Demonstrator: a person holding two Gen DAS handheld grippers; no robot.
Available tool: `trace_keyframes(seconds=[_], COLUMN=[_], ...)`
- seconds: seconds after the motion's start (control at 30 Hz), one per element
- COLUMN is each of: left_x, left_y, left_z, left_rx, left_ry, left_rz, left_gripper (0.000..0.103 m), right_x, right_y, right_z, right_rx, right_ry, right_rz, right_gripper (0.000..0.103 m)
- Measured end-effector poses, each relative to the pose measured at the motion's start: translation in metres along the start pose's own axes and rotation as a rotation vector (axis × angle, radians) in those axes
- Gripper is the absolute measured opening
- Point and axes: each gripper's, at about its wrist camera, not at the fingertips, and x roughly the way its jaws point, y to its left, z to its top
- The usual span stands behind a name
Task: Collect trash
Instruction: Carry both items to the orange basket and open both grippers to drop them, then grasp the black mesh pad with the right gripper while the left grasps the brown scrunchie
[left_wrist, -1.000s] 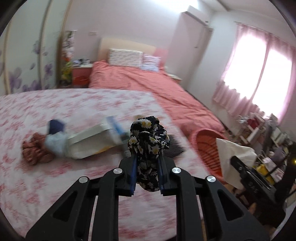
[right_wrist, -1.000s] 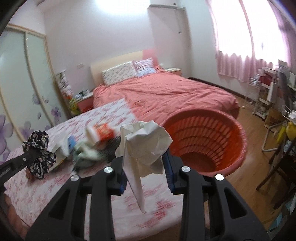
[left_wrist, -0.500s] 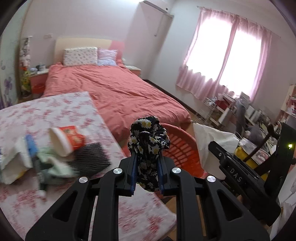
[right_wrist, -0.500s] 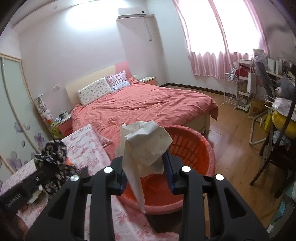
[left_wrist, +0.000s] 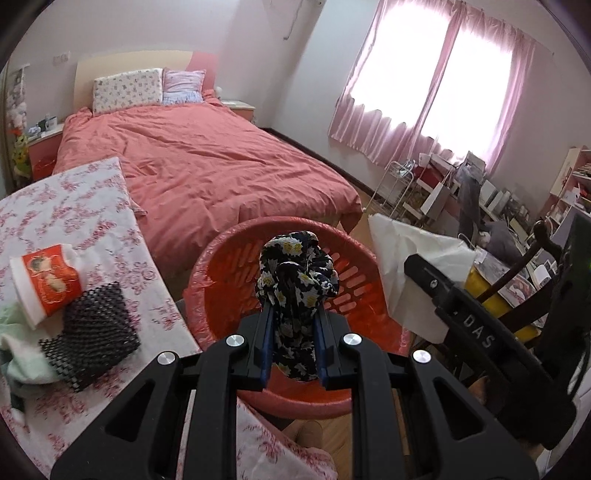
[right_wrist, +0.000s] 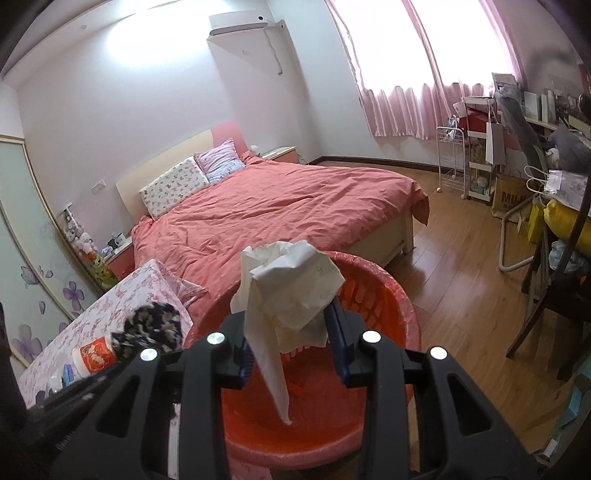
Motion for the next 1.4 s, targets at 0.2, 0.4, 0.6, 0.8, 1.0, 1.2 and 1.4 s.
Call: trace_keyframes(seconds=[0.2, 0.4, 0.6, 0.8, 1.0, 1.2, 1.4], left_x=[0.023, 0.028, 0.011, -0.012, -0.050, -0.091, -0.129], left_y=[0.001, 0.004, 0.008, 0.026, 0.051, 0.087, 0.137], left_z=[-0.001, -0.008, -0.015, -0.017, -0.024, -0.037, -0.054], left_rx=[-0.009, -0.027, -0.026, -0.039, -0.063, -0.110, -0.193], left_ry=[0.061, 0.098, 0.088, 0.053, 0.014, -0.033, -0.064], left_rz=[0.022, 0.041, 0.080, 0.127, 0.200, 0.300, 0.428], left_gripper=[0.028, 0.048, 0.051, 0.055, 0.055, 0.059, 0.059], right_x=[0.024, 0.031, 0.018, 0.003, -0.016, -0.031, -0.032], right_y=[-0.010, -0.017, -0.009, 0.015, 0.048, 0.091, 0.136], right_z=[0.004, 0.003, -0.002, -0.006, -0.012, -0.027, -0.051], right_rx=[0.034, 0.043, 0.005, -0.051, -0.113, -0.177, -0.252], right_ry=[0.018, 0.029, 0.022, 0.019, 0.029, 0.052, 0.099], right_rz=[0.033, 0.027, -0.010, -0.004, 0.037, 0.094, 0.139], right_gripper=[0.041, 0.055, 0.058, 0.058, 0.058, 0.058, 0.058])
